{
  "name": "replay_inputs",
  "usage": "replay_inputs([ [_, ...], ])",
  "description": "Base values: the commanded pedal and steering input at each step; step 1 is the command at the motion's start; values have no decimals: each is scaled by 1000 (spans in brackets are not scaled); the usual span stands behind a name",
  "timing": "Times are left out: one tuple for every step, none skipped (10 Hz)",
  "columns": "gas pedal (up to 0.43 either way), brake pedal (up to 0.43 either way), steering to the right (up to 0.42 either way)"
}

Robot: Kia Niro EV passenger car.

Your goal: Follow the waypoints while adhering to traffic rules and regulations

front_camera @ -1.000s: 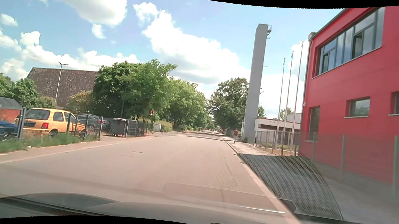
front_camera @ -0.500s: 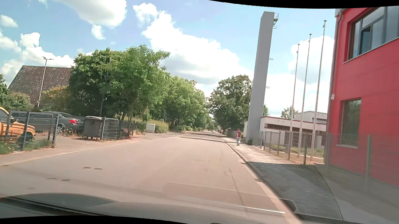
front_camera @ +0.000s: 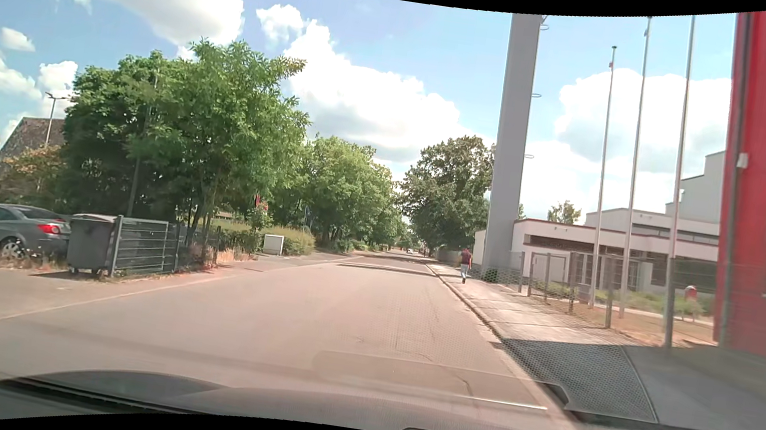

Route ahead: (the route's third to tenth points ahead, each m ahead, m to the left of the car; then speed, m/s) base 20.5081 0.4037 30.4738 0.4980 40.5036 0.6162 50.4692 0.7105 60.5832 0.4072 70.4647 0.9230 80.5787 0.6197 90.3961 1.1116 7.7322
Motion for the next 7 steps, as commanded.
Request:
replay_inputs([
  [0,0,-5],
  [0,0,-5],
  [0,0,-5],
  [0,0,-5],
  [0,0,-4],
  [0,0,-4],
  [0,0,-4],
])
